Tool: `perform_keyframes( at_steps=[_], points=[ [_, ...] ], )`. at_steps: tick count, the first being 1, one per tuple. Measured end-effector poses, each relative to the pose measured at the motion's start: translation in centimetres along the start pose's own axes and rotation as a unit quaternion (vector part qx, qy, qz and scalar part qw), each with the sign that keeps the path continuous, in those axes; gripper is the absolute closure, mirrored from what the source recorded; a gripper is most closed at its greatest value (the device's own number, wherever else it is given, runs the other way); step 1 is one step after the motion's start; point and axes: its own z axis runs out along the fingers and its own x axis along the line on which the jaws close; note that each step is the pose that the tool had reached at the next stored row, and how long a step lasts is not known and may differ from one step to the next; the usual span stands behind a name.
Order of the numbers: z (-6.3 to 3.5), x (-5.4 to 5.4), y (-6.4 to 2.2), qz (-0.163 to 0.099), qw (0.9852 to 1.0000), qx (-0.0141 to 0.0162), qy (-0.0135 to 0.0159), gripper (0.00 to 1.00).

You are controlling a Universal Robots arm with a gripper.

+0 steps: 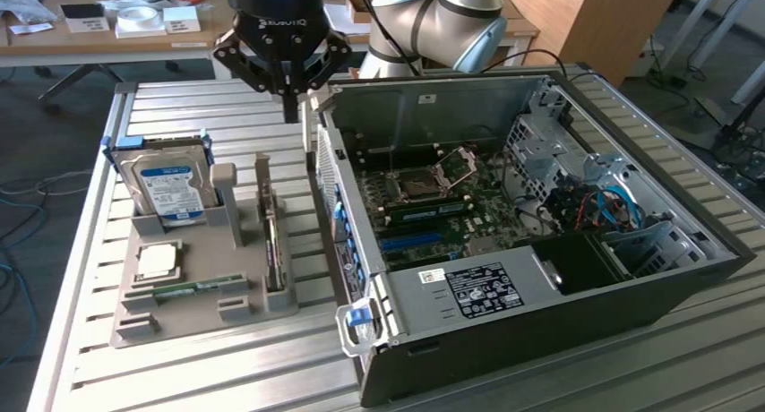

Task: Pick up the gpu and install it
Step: 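Reach for the gpu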

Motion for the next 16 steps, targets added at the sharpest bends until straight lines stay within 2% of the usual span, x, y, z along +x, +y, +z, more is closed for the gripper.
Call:
perform_keyframes(
  at_steps=[16],
  points=[
    [-0.02,0.73,-0.06,0.0,1.0,0.0,0.0,0.89]
  ],
)
